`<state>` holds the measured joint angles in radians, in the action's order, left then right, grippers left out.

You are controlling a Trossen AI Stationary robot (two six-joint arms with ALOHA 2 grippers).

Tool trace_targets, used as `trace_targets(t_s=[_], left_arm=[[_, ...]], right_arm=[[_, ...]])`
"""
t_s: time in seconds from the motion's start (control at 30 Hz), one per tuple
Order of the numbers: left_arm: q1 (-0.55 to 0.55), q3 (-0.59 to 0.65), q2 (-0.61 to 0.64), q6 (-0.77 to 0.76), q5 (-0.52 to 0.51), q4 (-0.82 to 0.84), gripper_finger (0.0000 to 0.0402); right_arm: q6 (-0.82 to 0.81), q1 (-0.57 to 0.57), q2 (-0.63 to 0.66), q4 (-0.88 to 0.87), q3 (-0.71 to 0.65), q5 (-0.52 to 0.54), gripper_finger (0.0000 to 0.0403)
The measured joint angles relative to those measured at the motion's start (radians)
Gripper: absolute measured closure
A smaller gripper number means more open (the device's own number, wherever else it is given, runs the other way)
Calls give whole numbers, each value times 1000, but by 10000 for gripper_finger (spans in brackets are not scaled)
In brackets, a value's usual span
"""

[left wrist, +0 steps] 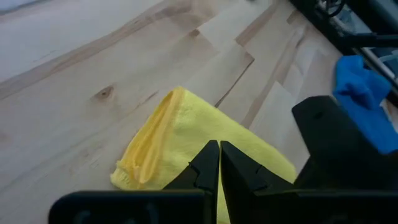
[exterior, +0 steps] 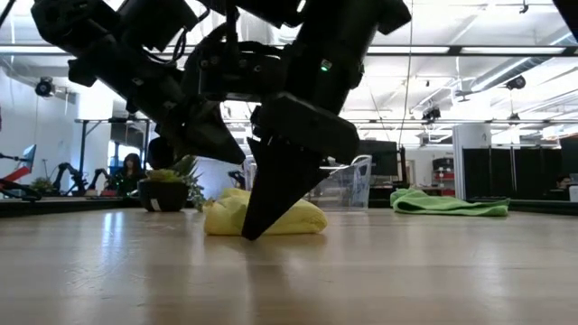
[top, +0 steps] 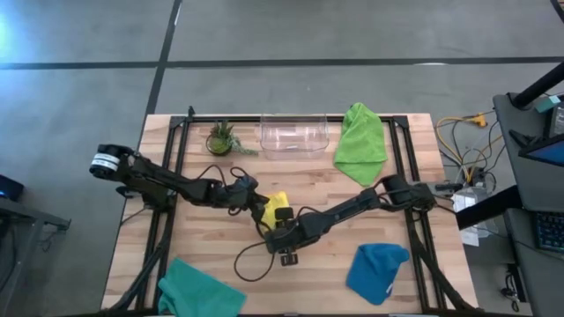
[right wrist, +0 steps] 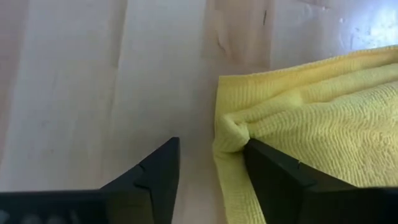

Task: Fold microfiber towels
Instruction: Put the yellow microfiber towel into the transparent bin

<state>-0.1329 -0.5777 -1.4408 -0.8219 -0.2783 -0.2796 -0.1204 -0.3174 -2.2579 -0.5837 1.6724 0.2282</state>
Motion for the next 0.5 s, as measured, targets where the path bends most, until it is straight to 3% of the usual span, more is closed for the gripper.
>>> trace_targets(t_s=[0.23, 0.5], left_arm=[[0, 3, 16, 17, -7, 2, 402], [-2, 16, 39, 16, -51, 5, 402]], right_arm=[[-98, 32, -3, -3, 12, 39, 227], [-173, 51, -1, -5, -11, 30, 273]])
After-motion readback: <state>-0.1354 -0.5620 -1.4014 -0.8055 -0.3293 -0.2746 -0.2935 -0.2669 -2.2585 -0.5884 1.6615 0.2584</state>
